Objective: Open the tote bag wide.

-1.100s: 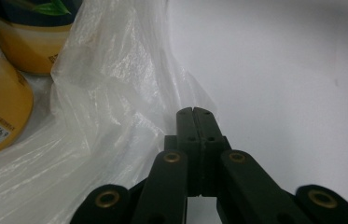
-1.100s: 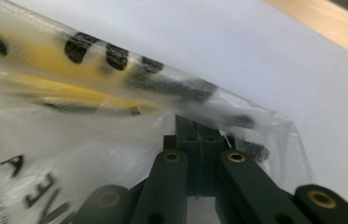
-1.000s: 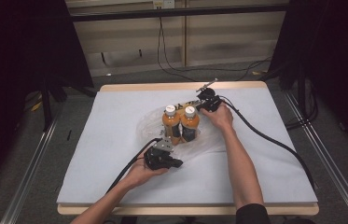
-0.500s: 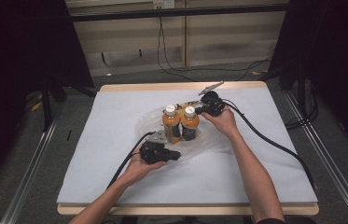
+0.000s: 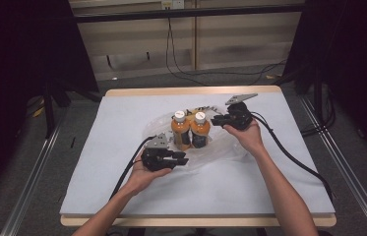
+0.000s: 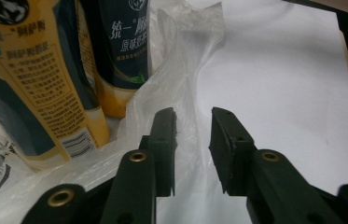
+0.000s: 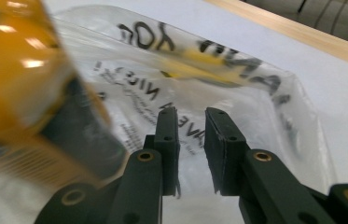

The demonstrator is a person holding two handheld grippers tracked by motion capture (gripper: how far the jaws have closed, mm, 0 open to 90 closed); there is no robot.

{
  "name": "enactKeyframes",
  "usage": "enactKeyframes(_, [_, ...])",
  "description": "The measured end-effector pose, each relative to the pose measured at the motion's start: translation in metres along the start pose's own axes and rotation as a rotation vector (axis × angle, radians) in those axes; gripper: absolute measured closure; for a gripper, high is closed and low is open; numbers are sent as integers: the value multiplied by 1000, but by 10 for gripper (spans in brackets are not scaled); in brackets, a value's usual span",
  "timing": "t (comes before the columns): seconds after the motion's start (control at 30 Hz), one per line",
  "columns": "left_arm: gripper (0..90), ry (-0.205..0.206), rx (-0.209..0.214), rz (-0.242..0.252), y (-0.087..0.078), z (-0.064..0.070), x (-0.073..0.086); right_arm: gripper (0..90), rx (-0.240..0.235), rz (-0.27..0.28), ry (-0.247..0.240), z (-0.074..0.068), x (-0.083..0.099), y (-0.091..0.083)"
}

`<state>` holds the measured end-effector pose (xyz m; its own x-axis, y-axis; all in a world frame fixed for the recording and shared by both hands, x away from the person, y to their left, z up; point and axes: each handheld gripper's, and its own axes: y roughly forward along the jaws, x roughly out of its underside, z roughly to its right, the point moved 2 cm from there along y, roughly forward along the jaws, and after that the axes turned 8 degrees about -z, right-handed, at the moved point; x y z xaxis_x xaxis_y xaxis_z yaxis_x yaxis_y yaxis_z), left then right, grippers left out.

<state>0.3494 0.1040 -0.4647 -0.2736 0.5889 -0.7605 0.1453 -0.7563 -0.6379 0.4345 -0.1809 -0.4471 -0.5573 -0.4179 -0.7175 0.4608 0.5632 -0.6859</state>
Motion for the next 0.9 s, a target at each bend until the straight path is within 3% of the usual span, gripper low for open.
enactKeyframes(0.07, [592, -4, -8, 5, -3, 0, 0, 585, -5, 31, 1, -8, 8, -14])
enactKeyframes(0.17, [534, -16, -26, 16, -8, 0, 1, 516, -2, 51, -3, -11, 11, -21])
enactKeyframes(0.2, [462, -27, -34, 21, -10, 0, 1, 383, 21, 64, 11, -12, 12, -30])
enactKeyframes(0.27, [425, -38, -45, 43, -14, -1, 2, 362, 18, 77, 16, -13, 12, -33])
enactKeyframes(0.3, [367, -39, -58, 47, -17, -1, 2, 293, 12, 89, 7, -17, 15, -40])
enactKeyframes(0.33, [367, -38, -74, 52, -20, -2, 3, 293, 12, 89, 7, -17, 15, -40])
enactKeyframes(0.43, [250, -47, -119, 56, -25, -5, 6, 185, 16, 100, 11, -23, 21, -52])
enactKeyframes(0.5, [186, -70, -132, 68, -28, -4, 7, 160, 16, 104, 10, -25, 25, -58])
enactKeyframes(0.57, [164, -49, -145, 69, -33, -2, 7, 124, 20, 106, 5, -29, 31, -67])
enactKeyframes(0.7, [112, -66, -174, 72, -43, -3, 10, 88, 23, 132, 14, -35, 43, -86])
enactKeyframes(0.77, [111, -82, -180, 79, -49, -6, 14, 91, 29, 133, 11, -36, 46, -90])
enactKeyframes(0.83, [109, -98, -193, 67, -53, -8, 20, 95, 75, 142, 7, -42, 53, -98])
enactKeyframes(0.9, [108, -109, -213, 62, -57, -8, 25, 138, 72, 163, -3, -48, 58, -105])
